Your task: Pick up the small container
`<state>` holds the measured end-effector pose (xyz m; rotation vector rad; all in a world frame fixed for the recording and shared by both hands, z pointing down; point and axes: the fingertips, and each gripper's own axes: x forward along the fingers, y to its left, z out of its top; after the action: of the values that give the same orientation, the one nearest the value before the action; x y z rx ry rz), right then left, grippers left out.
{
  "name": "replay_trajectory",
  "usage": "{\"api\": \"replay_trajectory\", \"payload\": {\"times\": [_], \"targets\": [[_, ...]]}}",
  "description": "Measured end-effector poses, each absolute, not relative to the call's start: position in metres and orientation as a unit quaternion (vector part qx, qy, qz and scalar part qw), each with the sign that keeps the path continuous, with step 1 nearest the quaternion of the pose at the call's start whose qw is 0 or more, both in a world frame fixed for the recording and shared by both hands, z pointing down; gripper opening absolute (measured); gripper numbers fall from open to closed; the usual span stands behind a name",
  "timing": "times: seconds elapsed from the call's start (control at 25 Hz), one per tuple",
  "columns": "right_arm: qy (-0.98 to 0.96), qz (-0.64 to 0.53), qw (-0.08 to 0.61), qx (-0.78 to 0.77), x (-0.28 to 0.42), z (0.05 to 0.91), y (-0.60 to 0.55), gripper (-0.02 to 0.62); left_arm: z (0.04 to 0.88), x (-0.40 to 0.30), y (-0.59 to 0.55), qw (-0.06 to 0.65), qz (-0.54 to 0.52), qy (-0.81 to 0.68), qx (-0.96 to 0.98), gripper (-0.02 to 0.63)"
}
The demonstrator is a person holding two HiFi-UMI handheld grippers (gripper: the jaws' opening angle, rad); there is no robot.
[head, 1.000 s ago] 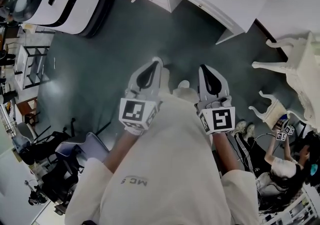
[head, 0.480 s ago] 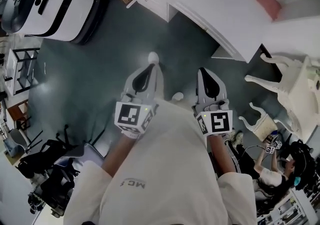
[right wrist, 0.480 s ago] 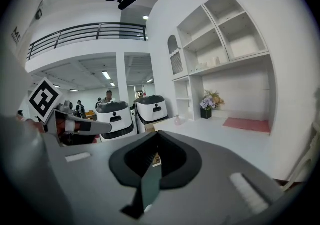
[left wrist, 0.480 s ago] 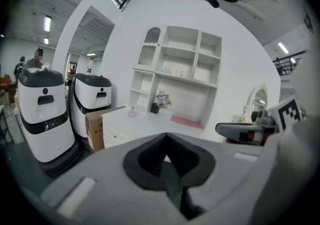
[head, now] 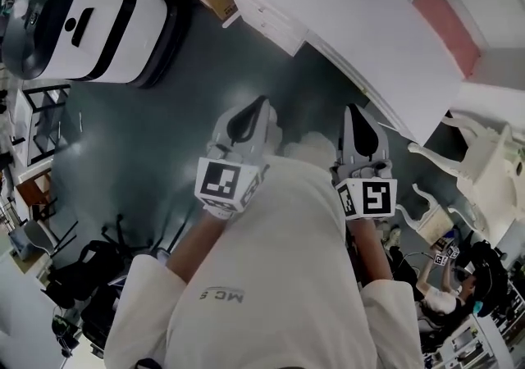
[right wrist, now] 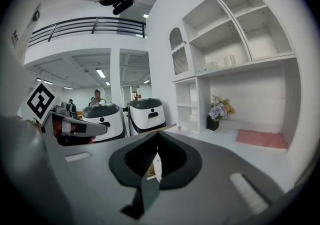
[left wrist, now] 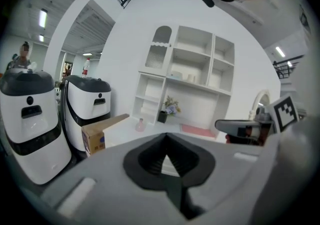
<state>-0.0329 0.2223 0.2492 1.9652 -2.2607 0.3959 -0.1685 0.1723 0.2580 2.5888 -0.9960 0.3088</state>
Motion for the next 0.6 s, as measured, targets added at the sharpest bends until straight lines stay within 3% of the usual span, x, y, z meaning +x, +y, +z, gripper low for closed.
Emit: {"api": "replay_trajectory", "payload": {"times": [0.6], "targets": [[-0.75,0.152,0.057,0.641,0.022,0.273,0.066,-0.005,0.278,-0.097,0.01,0.174,0.143,-0.343,0.912,0.0]]}}
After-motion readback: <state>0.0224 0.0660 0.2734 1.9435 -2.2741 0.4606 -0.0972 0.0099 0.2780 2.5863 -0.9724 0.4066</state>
